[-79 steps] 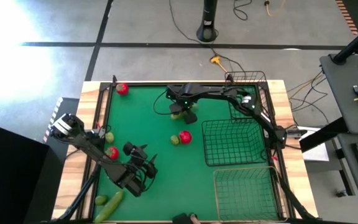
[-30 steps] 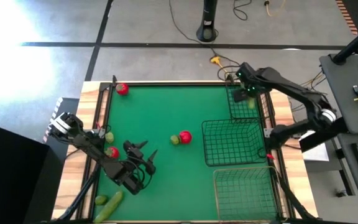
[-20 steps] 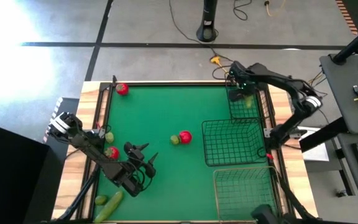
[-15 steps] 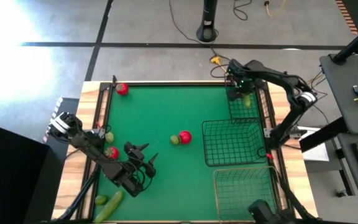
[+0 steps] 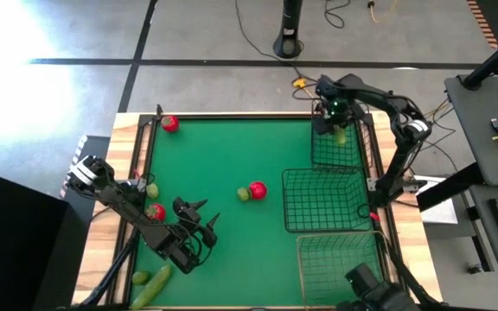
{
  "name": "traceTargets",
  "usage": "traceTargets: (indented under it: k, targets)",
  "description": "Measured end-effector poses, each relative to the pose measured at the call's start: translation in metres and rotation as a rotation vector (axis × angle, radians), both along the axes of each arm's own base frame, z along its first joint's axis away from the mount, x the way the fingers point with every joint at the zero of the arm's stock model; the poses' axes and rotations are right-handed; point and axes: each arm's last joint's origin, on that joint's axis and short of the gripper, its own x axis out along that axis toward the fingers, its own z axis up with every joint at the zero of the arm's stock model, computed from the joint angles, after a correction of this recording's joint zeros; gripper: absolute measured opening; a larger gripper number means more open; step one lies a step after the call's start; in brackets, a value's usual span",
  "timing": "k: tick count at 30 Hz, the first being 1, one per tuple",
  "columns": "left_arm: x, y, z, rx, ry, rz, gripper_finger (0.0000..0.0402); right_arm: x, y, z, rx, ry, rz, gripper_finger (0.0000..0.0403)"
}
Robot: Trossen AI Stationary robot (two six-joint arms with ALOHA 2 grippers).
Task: Sort produce into baskets
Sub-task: Put the top cucumber into the top black wire basket
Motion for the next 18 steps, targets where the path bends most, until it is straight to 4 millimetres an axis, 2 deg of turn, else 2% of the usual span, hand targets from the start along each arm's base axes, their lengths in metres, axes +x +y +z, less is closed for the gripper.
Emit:
traceTargets:
  k: [7,13,18]
  targets:
    - [0.000,0.000,0.000,0.000,0.000,0.000,0.0276,-0.004,0.000,0.001,0.017,0.003,0.013,0.0192]
    - [0.000,0.000,0.000,0.002,0.003,0.000,0.0276,-0.004,0.012,0.010,0.052,0.048,0.212,0.0192]
    - [0.001,0.000,0.001,0.011,0.012,-0.002,0.0276,-0.005,0.018,0.017,0.028,0.191,0.448,0.0192]
